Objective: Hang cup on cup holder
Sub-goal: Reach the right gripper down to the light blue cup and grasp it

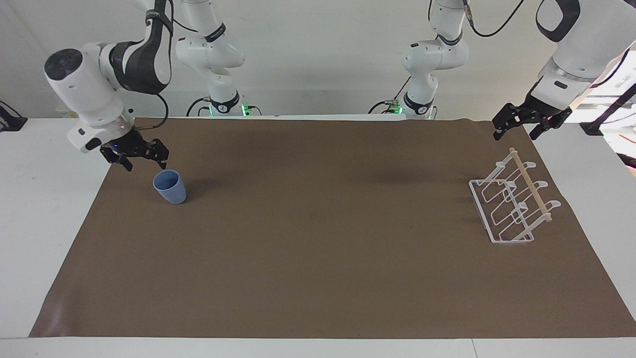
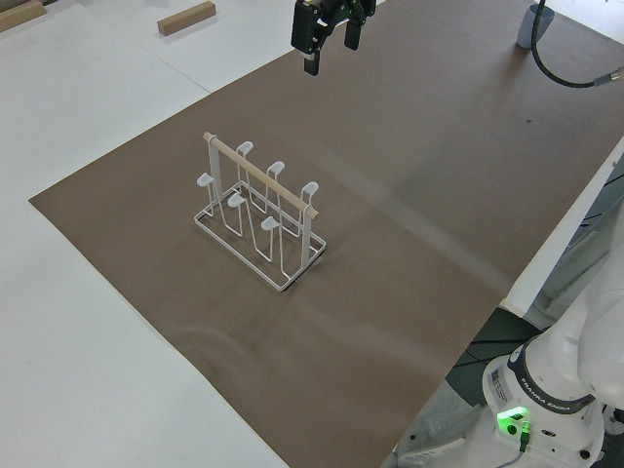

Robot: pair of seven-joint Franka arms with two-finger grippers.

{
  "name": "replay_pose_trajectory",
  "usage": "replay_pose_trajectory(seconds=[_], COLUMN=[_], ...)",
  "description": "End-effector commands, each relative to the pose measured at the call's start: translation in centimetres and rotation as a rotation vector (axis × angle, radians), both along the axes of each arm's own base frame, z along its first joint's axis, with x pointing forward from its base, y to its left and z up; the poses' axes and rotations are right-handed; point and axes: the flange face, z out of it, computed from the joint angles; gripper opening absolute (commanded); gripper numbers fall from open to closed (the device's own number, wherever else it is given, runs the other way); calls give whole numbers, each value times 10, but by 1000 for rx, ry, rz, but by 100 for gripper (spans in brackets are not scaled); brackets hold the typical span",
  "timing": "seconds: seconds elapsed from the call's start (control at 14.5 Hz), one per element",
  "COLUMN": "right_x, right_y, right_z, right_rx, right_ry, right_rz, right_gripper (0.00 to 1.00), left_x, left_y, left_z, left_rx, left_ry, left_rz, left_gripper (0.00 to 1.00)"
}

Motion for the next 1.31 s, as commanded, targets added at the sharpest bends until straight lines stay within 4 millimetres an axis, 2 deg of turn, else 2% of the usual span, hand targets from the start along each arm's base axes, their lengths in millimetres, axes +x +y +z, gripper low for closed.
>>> replay_pose_trajectory(seconds=[0.0,0.41,0.62,0.69,0.9,0.97,1.11,1.24], right_x=[-5,-6,-6,-8,-9,-9,-10,-9], right_y=[-11,-29,-32,-33,-29,-28,-29,-27], right_z=[-21,-75,-86,-90,-94,-94,-95,-91], right_rx=[11,0,2,4,7,7,10,19], right_ry=[8,-21,-8,0,7,8,19,36], right_rz=[11,66,63,61,86,87,102,151], right_gripper=[100,100,90,83,30,19,4,0], left_x=[-7,-5,-7,-9,-13,-12,-13,-17], left_y=[1,1,2,2,3,5,9,7], left_z=[1,1,0,-1,-1,-1,-2,-3], left_rx=[-8,-9,-6,-7,-4,-4,0,7], left_ry=[10,4,16,26,49,46,54,56], left_rz=[13,13,15,16,21,25,97,155], left_gripper=[100,100,100,100,100,100,100,100])
